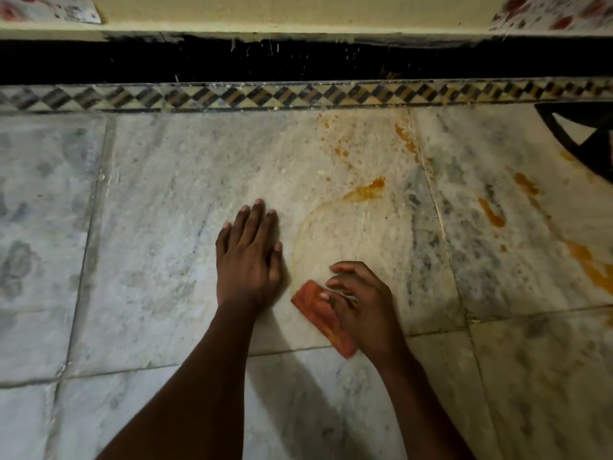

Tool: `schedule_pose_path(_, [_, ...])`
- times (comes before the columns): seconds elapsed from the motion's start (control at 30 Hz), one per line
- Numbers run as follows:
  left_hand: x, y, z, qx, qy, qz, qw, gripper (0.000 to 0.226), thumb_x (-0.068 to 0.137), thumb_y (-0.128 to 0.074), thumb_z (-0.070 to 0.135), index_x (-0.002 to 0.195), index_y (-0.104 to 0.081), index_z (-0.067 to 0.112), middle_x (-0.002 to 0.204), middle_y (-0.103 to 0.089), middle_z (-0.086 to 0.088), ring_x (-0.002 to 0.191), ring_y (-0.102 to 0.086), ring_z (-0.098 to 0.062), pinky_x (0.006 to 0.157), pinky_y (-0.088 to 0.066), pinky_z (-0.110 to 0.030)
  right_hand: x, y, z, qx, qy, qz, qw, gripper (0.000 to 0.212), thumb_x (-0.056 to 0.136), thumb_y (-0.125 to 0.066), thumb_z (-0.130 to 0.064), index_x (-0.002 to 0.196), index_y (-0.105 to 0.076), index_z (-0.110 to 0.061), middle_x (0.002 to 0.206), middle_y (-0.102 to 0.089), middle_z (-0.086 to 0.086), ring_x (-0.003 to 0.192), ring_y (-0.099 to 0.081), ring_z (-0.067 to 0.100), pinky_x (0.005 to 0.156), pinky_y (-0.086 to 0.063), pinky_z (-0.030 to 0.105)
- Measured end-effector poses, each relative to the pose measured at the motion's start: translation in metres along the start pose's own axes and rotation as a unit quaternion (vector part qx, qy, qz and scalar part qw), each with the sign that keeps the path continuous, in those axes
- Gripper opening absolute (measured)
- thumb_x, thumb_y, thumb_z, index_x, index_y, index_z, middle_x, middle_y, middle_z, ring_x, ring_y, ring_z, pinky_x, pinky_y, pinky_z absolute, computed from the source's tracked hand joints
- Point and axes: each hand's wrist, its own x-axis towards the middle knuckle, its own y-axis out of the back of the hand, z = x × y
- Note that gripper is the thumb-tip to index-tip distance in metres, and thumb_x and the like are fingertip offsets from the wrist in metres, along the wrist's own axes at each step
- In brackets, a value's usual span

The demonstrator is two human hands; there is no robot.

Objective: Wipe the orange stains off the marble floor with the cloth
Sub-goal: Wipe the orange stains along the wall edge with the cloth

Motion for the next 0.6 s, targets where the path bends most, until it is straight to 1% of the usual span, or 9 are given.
schedule_pose_path(0.07, [0.000,0.001,0.000,0.001,0.000,-0.003,1.000,0.063,0.104,-0.033,0.044,0.164,-0.034,0.025,0.176,-0.020,0.002,0.163,-0.014,-0.018,0.130,-0.013,-0.046,-0.004,0.000,-0.005,-0.022,-0.002,-0.014,1.000,0.023,0.097,-0.068,-0.035,0.098,-0.076,-0.013,0.119,-0.064,-0.009,0.108,-0.065,0.012,0.089,-0.060,0.042])
schedule_pose_path(0.13, [0.000,0.000,0.000,0.003,-0.001,-0.008,1.000,0.063,0.104,-0.032,0.044,0.164,-0.033,0.025,0.176,-0.019,0.002,0.163,-0.012,-0.018,0.130,-0.012,-0.046,-0.010,0.006,-0.010,-0.027,-0.013,-0.048,0.998,0.041,0.091,-0.066,-0.055,0.103,-0.076,-0.017,0.118,-0.061,-0.014,0.109,-0.062,0.010,0.091,-0.058,0.035])
schedule_pose_path(0.17, [0.000,0.000,0.000,0.005,-0.002,-0.007,1.000,0.063,0.104,-0.032,0.044,0.164,-0.033,0.025,0.176,-0.019,0.002,0.163,-0.013,-0.019,0.130,-0.012,-0.046,-0.014,0.009,-0.012,-0.040,-0.006,-0.052,0.998,0.044,0.086,-0.069,-0.057,0.106,-0.076,-0.018,0.120,-0.058,-0.016,0.110,-0.062,0.010,0.092,-0.057,0.031])
schedule_pose_path(0.27, [0.001,0.000,0.000,0.005,0.001,-0.005,1.000,0.064,0.103,-0.033,0.044,0.164,-0.035,0.025,0.176,-0.020,0.002,0.163,-0.014,-0.019,0.130,-0.013,-0.046,-0.020,0.010,-0.012,-0.066,0.023,-0.031,0.997,0.033,0.089,-0.067,-0.040,0.108,-0.078,-0.015,0.121,-0.055,-0.017,0.110,-0.064,0.017,0.092,-0.059,0.039])
schedule_pose_path(0.33, [0.001,0.000,0.000,0.005,0.000,-0.004,1.000,0.064,0.103,-0.033,0.044,0.164,-0.035,0.025,0.176,-0.020,0.002,0.163,-0.014,-0.019,0.130,-0.013,-0.047,-0.019,0.009,-0.014,-0.054,0.033,-0.023,0.998,0.023,0.094,-0.063,-0.026,0.105,-0.078,-0.012,0.117,-0.061,-0.012,0.105,-0.067,0.019,0.089,-0.061,0.043])
schedule_pose_path(0.43, [0.000,0.000,0.000,0.006,-0.004,-0.004,1.000,0.064,0.103,-0.034,0.044,0.164,-0.034,0.024,0.176,-0.020,0.001,0.163,-0.014,-0.019,0.130,-0.013,-0.046,0.004,0.022,-0.019,0.035,-0.031,-0.008,0.999,0.008,0.097,-0.072,-0.011,0.102,-0.078,-0.012,0.106,-0.073,-0.005,0.098,-0.072,0.015,0.087,-0.062,0.034])
schedule_pose_path(0.5, [0.000,-0.001,0.000,0.008,-0.005,-0.001,1.000,0.063,0.103,-0.036,0.042,0.163,-0.036,0.024,0.175,-0.022,0.001,0.162,-0.016,-0.020,0.129,-0.013,-0.046,0.025,0.034,-0.015,0.036,-0.106,0.070,0.991,0.020,0.095,-0.076,-0.006,0.113,-0.077,-0.014,0.114,-0.073,-0.002,0.107,-0.071,0.018,0.090,-0.059,0.023])
schedule_pose_path(0.57, [0.001,-0.001,-0.001,0.010,-0.004,0.001,1.000,0.063,0.103,-0.037,0.042,0.163,-0.037,0.024,0.175,-0.023,0.001,0.162,-0.017,-0.020,0.129,-0.014,-0.046,0.042,0.046,-0.008,-0.060,-0.138,0.195,0.969,0.030,0.094,-0.074,-0.007,0.124,-0.073,-0.010,0.124,-0.070,0.007,0.117,-0.066,0.028,0.098,-0.055,0.029])
schedule_pose_path(0.6, [0.001,-0.002,-0.001,0.012,-0.003,0.000,1.000,0.063,0.103,-0.037,0.042,0.163,-0.037,0.024,0.175,-0.022,0.001,0.162,-0.017,-0.020,0.129,-0.014,-0.046,0.045,0.049,-0.007,-0.105,-0.125,0.257,0.953,0.030,0.095,-0.072,-0.007,0.124,-0.073,-0.007,0.124,-0.069,0.012,0.117,-0.064,0.031,0.100,-0.051,0.031])
